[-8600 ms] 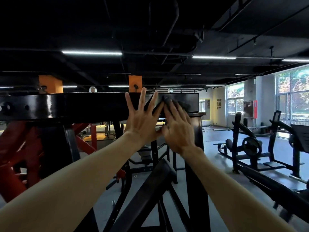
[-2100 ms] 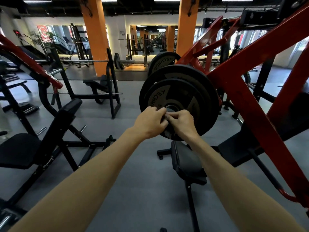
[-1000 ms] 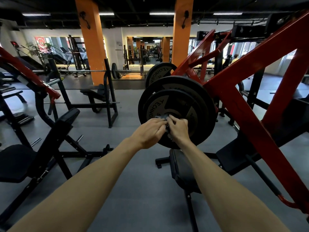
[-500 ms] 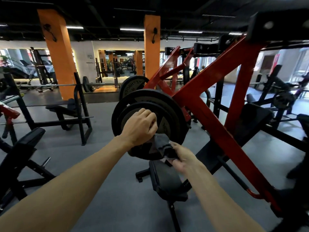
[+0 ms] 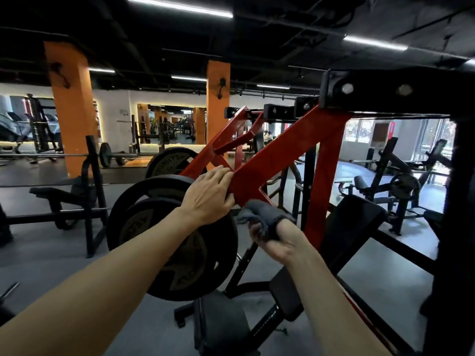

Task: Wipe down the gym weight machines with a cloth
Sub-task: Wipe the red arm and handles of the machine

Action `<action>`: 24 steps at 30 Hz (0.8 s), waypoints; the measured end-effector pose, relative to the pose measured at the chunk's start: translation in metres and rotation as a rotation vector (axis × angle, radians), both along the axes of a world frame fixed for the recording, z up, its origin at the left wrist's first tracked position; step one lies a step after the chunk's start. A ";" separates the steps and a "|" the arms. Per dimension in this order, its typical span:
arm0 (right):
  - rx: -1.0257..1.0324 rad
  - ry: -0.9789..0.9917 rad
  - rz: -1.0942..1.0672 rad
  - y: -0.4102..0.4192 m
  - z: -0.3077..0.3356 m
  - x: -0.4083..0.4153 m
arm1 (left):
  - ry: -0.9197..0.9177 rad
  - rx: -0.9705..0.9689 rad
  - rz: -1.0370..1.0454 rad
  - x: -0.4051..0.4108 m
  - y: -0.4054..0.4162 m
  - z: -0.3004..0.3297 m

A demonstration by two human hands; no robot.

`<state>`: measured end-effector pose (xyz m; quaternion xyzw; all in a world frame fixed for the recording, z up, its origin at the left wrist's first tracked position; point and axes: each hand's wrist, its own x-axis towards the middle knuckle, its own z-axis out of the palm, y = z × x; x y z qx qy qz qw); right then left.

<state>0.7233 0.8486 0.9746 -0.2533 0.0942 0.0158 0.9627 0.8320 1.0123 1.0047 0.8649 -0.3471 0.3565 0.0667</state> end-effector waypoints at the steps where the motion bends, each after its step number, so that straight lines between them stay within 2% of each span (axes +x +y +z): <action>1: -0.106 -0.021 -0.057 -0.010 0.021 0.004 | 0.000 -0.008 0.004 0.006 -0.014 0.004; 3: -0.356 -0.075 -0.293 -0.023 0.049 0.009 | 0.009 0.000 0.020 0.011 -0.025 0.010; 5: -0.662 -0.160 -0.641 -0.036 0.060 0.013 | 0.015 -0.009 0.031 0.016 -0.030 0.011; 8: -1.287 -0.299 -1.198 -0.059 0.070 0.038 | 0.026 -0.038 0.043 0.024 -0.042 0.014; 11: -1.856 -0.326 -1.446 -0.071 0.072 0.079 | 0.069 -0.013 0.039 0.029 -0.055 0.021; 14: -2.297 -0.292 -1.563 -0.073 0.058 0.104 | 0.193 -0.003 0.020 0.033 -0.064 0.026; 16: -2.501 -0.425 -1.555 -0.068 0.039 0.110 | 0.214 0.022 0.027 0.042 -0.067 0.025; 18: -2.616 -0.620 -1.443 -0.061 0.011 0.112 | 0.209 0.055 0.038 0.050 -0.066 0.023; 20: -2.661 -0.686 -1.381 -0.058 -0.008 0.110 | 0.223 0.057 0.003 0.051 -0.065 0.022; 22: -2.728 -0.652 -1.398 -0.067 -0.005 0.110 | 0.248 0.037 -0.040 0.049 -0.065 0.023; 24: -2.771 -0.464 -1.424 -0.081 0.017 0.107 | 0.270 0.040 -0.040 0.044 -0.067 0.025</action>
